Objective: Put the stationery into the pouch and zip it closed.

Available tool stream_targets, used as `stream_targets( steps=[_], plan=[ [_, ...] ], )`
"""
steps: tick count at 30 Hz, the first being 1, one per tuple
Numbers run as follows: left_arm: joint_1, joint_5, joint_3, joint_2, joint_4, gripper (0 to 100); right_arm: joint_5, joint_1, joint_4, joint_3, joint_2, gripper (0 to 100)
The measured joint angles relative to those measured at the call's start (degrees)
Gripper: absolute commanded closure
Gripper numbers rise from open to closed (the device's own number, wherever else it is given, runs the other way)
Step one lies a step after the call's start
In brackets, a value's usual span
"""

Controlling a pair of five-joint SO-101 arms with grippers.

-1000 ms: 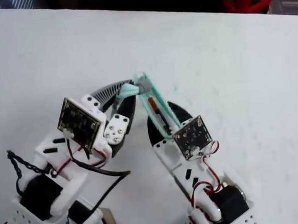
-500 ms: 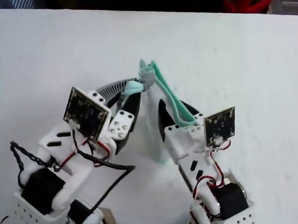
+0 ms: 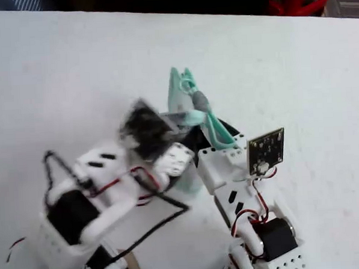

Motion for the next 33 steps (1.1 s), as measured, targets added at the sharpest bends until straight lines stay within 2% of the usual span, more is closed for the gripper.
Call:
stream_targets(
  steps=[6, 20, 27, 33],
  plan=[
    [0.88, 0.18, -7.30, 3.43, 6.24, 98, 0.00, -0.26, -4.31, 0.00, 7.12, 98.0],
    [0.79, -1.85, -18.20, 4.04, 19.60, 98, -0.26, -0.44, -20.22, -8.97, 34.37, 98.0],
    [8.79, -2.46, -21.27, 3.69, 18.37, 98, -0.62, -1.67, -23.12, -13.63, 44.48, 98.0],
    [8.62, -4.40, -22.33, 7.47, 16.09, 98, -0.35, -2.81, -23.12, -13.80, 44.48, 98.0]
  ],
)
